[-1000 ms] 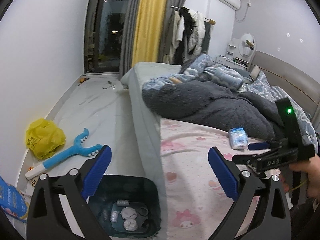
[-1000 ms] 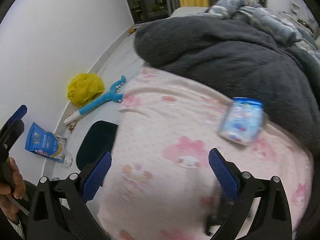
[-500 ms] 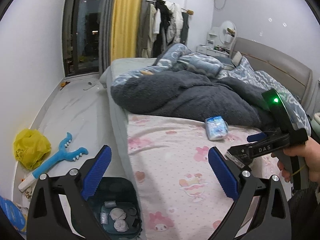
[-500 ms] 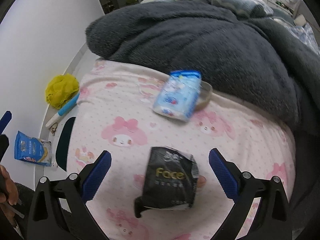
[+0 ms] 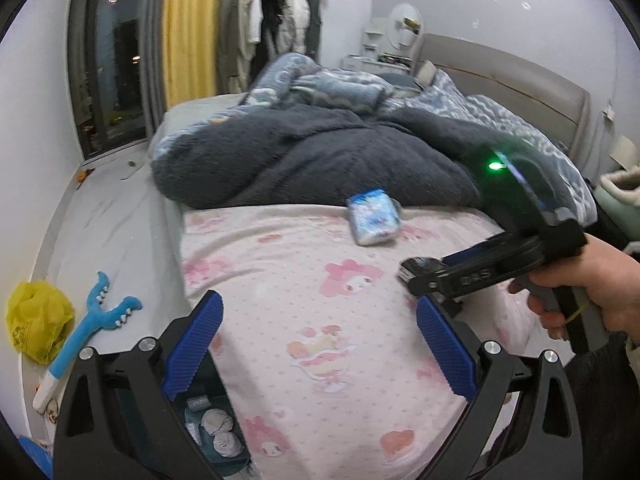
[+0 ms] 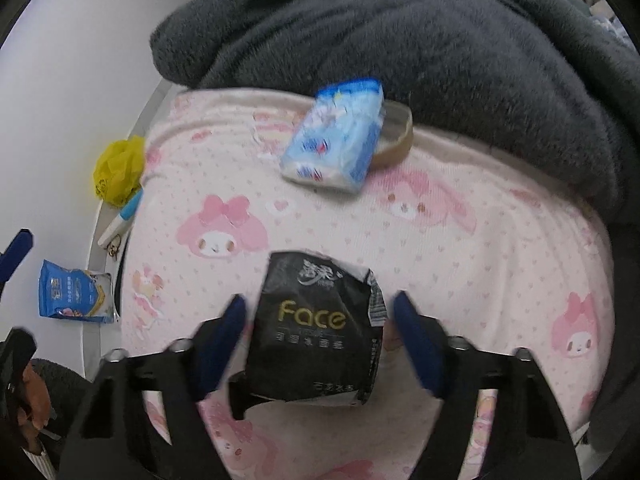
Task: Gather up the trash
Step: 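Grasp the black 'Face' tissue pack with the right tool, then grasp the small black plastic piece on the bed with the left tool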
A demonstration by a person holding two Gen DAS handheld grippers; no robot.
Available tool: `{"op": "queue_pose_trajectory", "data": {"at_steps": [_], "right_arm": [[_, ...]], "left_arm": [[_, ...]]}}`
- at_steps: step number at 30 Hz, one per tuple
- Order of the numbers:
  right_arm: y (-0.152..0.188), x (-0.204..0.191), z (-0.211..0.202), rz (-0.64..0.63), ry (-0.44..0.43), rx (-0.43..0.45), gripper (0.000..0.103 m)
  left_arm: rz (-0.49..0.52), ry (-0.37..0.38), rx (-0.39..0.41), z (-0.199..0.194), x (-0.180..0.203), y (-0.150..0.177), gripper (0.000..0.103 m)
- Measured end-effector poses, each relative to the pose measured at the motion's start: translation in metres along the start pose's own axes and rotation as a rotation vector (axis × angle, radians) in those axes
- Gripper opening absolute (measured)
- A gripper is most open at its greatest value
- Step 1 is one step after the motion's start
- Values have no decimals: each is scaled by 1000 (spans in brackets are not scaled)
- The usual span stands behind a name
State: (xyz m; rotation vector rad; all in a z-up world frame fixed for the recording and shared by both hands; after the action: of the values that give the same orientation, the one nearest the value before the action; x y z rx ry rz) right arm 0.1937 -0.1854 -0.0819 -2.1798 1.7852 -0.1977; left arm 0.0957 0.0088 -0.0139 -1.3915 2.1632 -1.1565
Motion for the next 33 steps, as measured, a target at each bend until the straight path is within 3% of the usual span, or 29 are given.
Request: {"op": "queue_pose_trajectory", "data": {"at_steps": [7,12,28,33], "right_arm": [[-2,9,3,25,-26,19,55],[-2,20,-3,49,-54,36,54],[3,48,-39,62,-62,134,54],[7,53,-44,70,-75,154,54]], "left_arm": [[82,103,-79,22,31,5,99],[113,149,-107,35,48,8,99],[138,188,-153,76,80,15,97],[132,172,-165,93,83,16,87]]}}
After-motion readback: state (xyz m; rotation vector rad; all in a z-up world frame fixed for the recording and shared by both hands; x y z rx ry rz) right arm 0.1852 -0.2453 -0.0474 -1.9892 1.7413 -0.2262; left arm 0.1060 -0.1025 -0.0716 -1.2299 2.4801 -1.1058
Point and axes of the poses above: each gripper's, at about its wrist camera, not at the fingertips, and z roughly the way its jaws point, x to its right, y to its underside, the point moved 1 cm from there along z, roughly the way its jaws point, and after that the axes turned 8 degrees about y, right-handed, at the moved point
